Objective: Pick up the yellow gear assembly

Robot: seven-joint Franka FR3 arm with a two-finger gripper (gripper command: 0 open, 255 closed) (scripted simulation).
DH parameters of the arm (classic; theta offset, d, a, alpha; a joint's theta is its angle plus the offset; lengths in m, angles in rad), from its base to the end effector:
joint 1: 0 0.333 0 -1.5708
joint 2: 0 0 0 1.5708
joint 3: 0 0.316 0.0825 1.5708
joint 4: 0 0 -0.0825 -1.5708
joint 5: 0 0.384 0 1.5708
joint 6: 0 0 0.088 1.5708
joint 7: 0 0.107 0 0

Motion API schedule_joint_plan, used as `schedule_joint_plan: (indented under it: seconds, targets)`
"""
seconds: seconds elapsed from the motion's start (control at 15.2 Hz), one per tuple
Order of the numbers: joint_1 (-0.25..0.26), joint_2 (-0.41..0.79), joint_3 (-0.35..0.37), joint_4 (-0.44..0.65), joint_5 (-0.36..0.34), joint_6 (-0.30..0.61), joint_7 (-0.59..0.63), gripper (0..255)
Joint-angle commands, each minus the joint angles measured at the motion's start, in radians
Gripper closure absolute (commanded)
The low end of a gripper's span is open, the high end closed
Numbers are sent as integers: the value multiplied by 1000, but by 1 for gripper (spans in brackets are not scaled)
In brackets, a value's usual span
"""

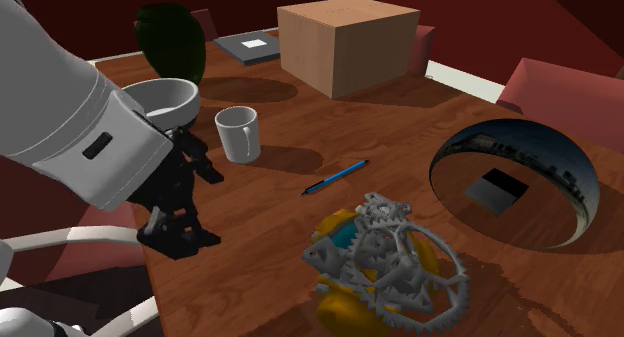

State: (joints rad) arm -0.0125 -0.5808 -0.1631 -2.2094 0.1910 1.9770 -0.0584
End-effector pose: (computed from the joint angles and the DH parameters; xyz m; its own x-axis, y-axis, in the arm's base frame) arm 0.3982 -0.0745 0.6307 0.9231 -0.1870 0.3361 -0.1012 -0.9611 -0.2570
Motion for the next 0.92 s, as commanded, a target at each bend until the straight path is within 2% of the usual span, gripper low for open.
schedule_joint_plan:
  seconds: [0.0,0.46,0.86]
  targets:
    - [10,44,-50,30,40,47,-53,0]
    - [69,212,-230,175,246,143,-256,0]
    - [119,396,-399,354,516,127,-457,0]
